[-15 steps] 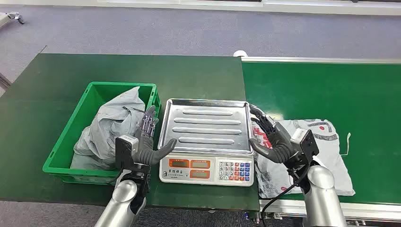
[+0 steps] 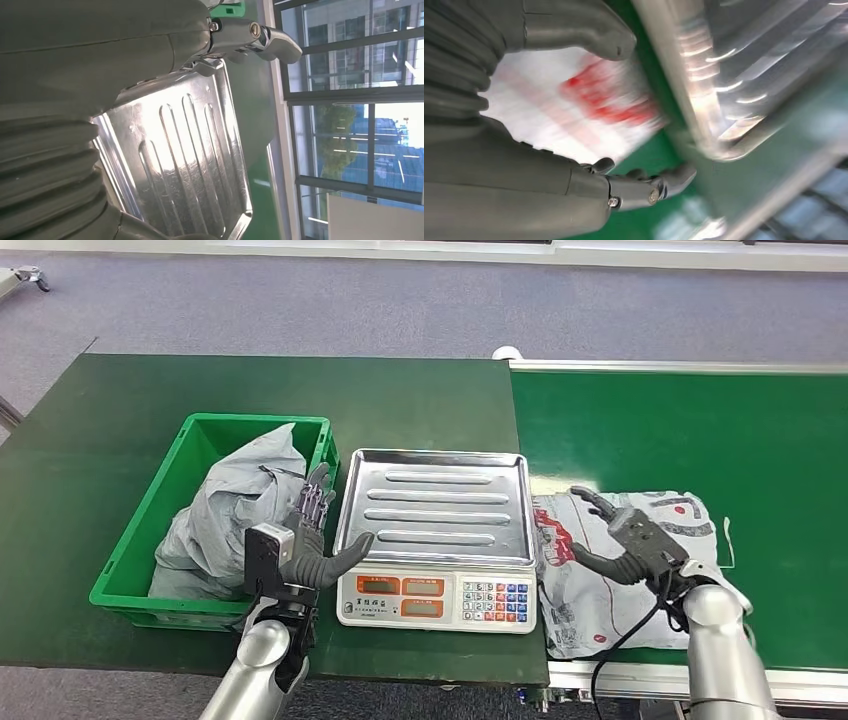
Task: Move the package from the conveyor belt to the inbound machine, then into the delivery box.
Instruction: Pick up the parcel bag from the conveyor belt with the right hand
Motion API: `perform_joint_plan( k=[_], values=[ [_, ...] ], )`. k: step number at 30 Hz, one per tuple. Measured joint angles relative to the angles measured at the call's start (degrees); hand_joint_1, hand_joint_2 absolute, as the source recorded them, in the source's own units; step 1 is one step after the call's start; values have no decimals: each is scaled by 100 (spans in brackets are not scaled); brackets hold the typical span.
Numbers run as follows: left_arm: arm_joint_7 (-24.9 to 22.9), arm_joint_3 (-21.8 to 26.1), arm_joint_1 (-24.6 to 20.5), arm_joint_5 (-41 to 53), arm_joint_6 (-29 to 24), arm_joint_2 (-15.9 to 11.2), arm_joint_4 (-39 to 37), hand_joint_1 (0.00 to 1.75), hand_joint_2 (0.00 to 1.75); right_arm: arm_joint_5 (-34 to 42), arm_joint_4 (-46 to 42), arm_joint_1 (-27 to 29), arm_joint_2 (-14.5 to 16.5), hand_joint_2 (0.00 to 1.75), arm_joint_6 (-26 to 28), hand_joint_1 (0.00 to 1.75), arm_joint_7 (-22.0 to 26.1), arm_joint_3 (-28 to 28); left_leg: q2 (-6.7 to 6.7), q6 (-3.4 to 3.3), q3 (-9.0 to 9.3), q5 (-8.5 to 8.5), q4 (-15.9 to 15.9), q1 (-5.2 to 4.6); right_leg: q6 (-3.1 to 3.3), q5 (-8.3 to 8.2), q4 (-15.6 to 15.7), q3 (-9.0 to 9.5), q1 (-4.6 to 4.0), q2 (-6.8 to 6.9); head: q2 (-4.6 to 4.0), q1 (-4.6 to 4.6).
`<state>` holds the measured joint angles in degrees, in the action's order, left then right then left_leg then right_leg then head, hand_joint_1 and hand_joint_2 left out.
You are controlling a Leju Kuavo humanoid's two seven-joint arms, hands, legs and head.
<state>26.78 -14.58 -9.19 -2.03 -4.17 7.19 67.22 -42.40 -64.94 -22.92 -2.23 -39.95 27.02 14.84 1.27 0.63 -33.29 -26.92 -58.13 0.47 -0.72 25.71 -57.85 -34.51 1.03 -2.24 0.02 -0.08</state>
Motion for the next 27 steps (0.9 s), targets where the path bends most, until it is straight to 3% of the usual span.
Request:
perform_joint_plan(
  k=[6,10,14,21,23,27],
  values=[
    [-63,0,24,50,0,9,38,0,175,-1982,340,-440,71,175,0,0,184,2215,25,-8,-10,5,0,0,-1,1,0,6,-1,25,0,2],
    [-91,0,38,99,0,9,82,0,175,-2717,490,-559,113,175,0,0,13,3114,18,-8,-10,4,0,0,-1,1,0,6,-1,24,0,2],
    [-106,0,65,121,0,9,127,0,175,-3142,593,-629,139,175,0,0,-272,3565,17,-8,-9,5,0,0,-1,1,0,5,-2,24,0,2],
    [-115,0,93,142,0,9,161,0,175,-3285,643,-683,144,175,0,0,-420,3776,16,-8,-7,5,0,1,-1,1,0,6,-3,21,0,2],
    [-131,0,98,155,2,9,176,0,175,-3626,765,-723,122,175,0,0,-977,3781,15,-8,-7,5,0,3,-1,1,0,8,-4,17,0,2],
    [-180,1,111,223,57,8,208,0,175,-4523,1687,-940,-133,175,78,0,-3111,3380,17,-9,3,4,-2,7,-3,1,1,22,-4,17,0,0]
  ],
)
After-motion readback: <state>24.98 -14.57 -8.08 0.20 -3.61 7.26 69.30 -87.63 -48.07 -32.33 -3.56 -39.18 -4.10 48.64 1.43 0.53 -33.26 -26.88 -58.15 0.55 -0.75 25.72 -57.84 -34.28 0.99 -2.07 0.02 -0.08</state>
